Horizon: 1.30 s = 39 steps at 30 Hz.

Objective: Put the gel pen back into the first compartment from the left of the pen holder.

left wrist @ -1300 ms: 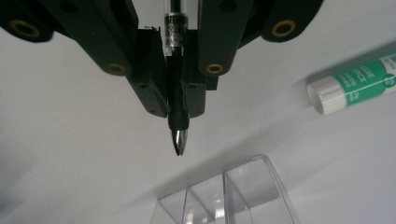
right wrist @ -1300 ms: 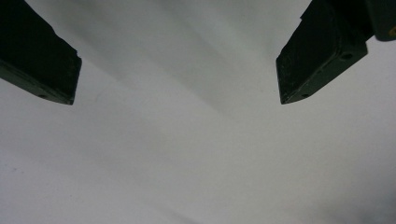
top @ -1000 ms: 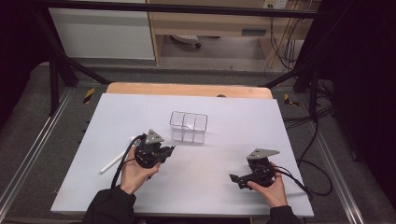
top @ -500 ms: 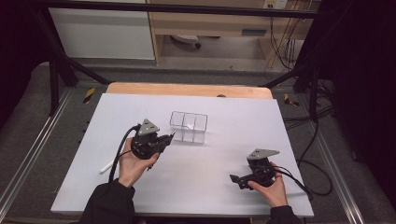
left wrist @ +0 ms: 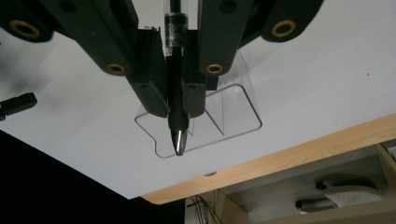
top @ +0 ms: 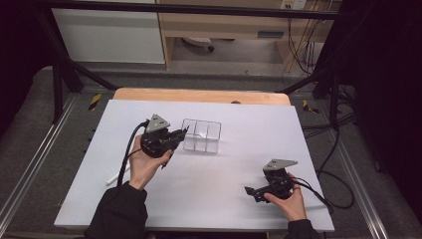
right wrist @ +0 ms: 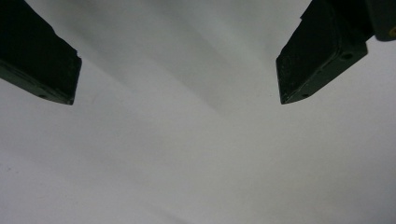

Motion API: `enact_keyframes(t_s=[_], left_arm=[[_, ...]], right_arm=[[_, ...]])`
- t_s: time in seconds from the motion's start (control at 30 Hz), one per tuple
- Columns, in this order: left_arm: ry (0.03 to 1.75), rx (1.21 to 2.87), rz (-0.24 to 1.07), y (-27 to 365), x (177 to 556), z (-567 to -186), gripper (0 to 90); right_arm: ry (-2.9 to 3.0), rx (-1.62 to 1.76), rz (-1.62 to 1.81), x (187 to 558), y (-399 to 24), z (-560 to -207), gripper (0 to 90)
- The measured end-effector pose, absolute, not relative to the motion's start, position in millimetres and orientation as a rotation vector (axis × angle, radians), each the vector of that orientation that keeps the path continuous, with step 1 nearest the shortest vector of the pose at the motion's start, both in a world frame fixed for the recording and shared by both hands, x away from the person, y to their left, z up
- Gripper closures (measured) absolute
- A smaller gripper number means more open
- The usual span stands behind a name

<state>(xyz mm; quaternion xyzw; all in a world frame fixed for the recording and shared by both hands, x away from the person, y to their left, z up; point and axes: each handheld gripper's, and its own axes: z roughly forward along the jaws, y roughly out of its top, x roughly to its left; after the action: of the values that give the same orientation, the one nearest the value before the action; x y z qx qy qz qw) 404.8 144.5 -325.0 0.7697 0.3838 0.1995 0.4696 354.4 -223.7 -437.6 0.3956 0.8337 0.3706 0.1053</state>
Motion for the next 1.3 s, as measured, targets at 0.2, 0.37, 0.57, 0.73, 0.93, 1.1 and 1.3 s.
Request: enact_keyframes(t_s=[0.2,0.37,0.57,0.73,0.93,1.1,1.3], left_arm=[[0.934,1.869,0.495,137.9,414.5,-322.5,79.9],[0.934,1.849,0.503,133.7,423.7,-318.8,80.0],[0.929,1.816,0.508,130.3,435.5,-312.2,79.9],[0.926,1.793,0.509,127.7,444.3,-305.6,79.9],[0.916,1.775,0.519,122.3,454.4,-298.8,79.9],[0.915,1.767,0.524,116.8,464.5,-295.2,79.9],[0.920,1.771,0.535,109.6,476.0,-292.9,79.9]], right_arm=[[2.456,1.165,1.092,354.5,-223.6,-437.8,0.9],[2.459,1.167,1.091,354.3,-223.6,-437.6,0.9],[2.462,1.164,1.091,354.5,-223.5,-437.9,0.9],[2.461,1.166,1.093,354.4,-223.2,-438.0,0.9],[2.464,1.164,1.088,354.5,-223.2,-438.2,0.9],[2.462,1.164,1.089,354.1,-223.0,-438.3,0.9],[2.464,1.160,1.085,354.4,-222.8,-438.8,0.9]])
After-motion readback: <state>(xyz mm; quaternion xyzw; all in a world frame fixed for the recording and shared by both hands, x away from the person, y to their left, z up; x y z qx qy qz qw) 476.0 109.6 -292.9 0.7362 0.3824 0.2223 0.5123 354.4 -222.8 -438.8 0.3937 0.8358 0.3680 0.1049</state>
